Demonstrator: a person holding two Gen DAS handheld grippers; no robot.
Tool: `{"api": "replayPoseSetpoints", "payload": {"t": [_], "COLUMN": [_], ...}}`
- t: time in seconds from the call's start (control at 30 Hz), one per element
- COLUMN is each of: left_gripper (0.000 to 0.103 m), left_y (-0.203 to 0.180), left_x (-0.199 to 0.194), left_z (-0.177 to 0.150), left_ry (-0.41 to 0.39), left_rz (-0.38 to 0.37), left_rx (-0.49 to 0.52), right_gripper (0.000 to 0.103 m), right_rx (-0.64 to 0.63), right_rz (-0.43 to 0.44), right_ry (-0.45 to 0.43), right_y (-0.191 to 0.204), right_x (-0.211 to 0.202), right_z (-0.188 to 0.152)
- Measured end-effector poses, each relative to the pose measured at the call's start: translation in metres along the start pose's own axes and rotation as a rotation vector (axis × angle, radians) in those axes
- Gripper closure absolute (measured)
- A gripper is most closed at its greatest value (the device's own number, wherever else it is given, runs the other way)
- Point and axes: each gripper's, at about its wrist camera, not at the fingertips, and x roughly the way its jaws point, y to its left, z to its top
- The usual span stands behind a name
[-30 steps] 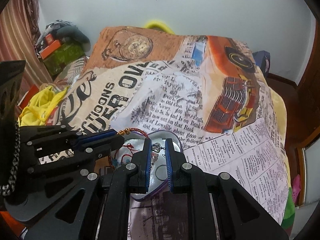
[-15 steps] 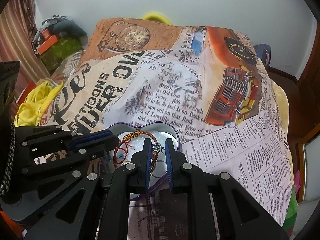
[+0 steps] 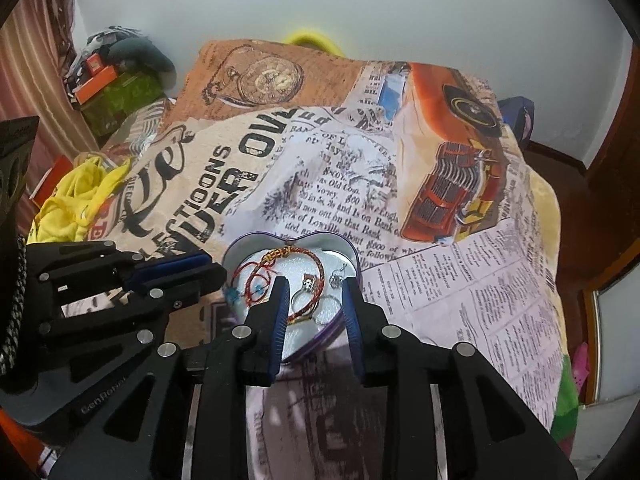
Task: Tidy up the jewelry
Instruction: 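Lower both held pieces into the heart tin and open both tools, then move both open tools back to the remaining gold ring and earring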
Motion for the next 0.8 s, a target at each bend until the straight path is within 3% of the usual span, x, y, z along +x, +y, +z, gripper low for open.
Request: {"api": "replayPoseSetpoints", "payload": {"t": [0.13, 0.4, 0.57, 0.8], "left_gripper": [0.093, 0.079, 0.073, 0.072], "left_y": [0.000, -0.007, -0.014, -0.024], "left_x": [-0.024, -0.071, -0.088, -0.092], "left_z": [-0.001, -0.010, -0.023, -0.048], "left_ry": [-0.025, -0.081, -0.080, -0.044], "left_rz": [0.004, 0.016, 0.021, 0.008], "left_rx": [-0.006, -0.001, 0.003, 0.020], "right_gripper": [0.070, 0.070, 0.070, 0.070], "right_rx": [-0.001, 0.009, 0.019, 0.003], "right_rz": [-0.017, -0.039, -0.039, -0.048], "right_ry": [-0.030, -0.090, -0.107, -0.099], "right_y": [0.004, 0.010, 0.014, 0.023], "right_x": [-0.019, -0.062, -0.082, -0.090], "right_z": [-0.003, -0.014, -0.028, -0.051]}}
